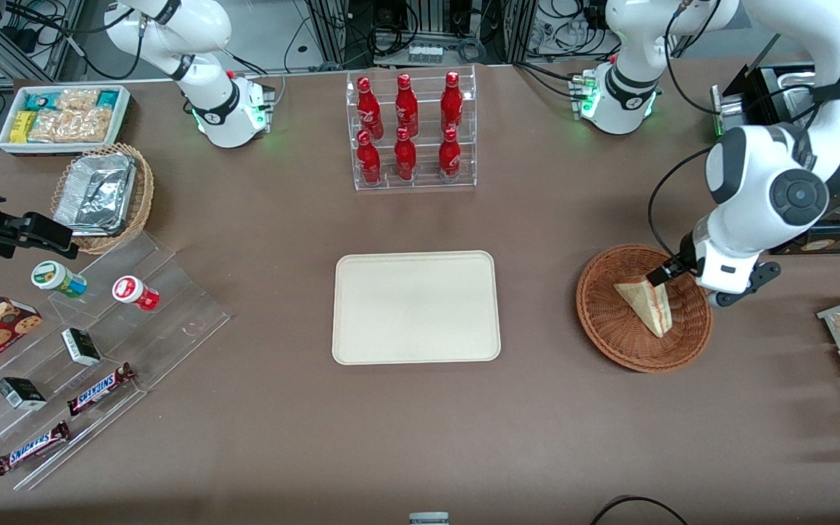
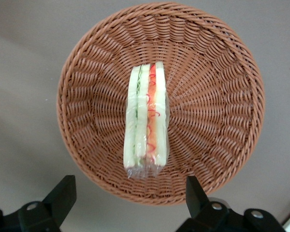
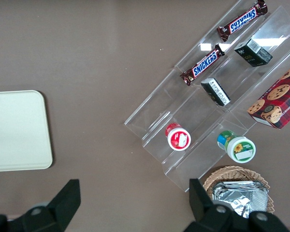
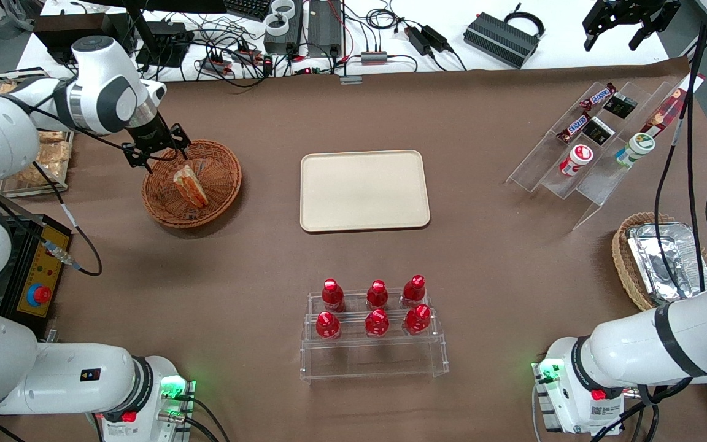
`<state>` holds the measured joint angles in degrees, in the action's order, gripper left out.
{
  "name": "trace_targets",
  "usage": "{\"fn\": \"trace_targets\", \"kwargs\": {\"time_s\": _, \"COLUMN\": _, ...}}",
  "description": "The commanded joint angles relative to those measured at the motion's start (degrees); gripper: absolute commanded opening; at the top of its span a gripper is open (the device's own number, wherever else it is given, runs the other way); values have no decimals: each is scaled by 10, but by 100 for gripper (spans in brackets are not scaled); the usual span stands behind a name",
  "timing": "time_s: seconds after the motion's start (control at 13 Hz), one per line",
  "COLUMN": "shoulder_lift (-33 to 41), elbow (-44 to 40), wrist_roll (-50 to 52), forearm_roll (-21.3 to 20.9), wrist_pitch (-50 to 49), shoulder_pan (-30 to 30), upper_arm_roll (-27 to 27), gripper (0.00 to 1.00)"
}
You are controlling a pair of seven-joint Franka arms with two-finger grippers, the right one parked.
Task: Place sandwich from basket to tray
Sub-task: 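Close the left gripper on the sandwich and lift it from the basket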
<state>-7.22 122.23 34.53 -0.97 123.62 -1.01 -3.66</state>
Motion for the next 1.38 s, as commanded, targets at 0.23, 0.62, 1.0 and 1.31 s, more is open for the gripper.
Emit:
{"fn": "trace_targets", "kwargs": {"time_s": 0.23, "shoulder_lift": -50, "elbow": -2, "wrist_roll": 17, "forearm_roll": -5, "wrist_pitch": 58, "shoulder_pan": 0, "upper_arm_roll": -1, "gripper": 100}}
{"fn": "trace_targets", "kwargs": {"time_s": 0.62, "shoulder_lift": -90, "elbow": -2, "wrist_roll": 25, "forearm_roll": -1, "wrist_pitch": 95, "shoulder_pan": 1, "upper_arm_roll": -1, "gripper": 100}}
{"fn": "trace_targets", "kwargs": {"time_s": 1.0, "shoulder_lift": -113, "elbow": 5, "wrist_roll": 52, "forearm_roll": -1, "wrist_pitch": 116, "shoulder_pan": 1, "upper_arm_roll": -1, "gripper": 71}}
{"fn": "trace_targets", "kwargs": {"time_s": 1.31, "shoulder_lift": -108, "elbow": 3, "wrist_roll": 62, "forearm_roll": -2, "wrist_pitch": 107, "shoulder_pan": 1, "upper_arm_roll": -1, "gripper": 0}}
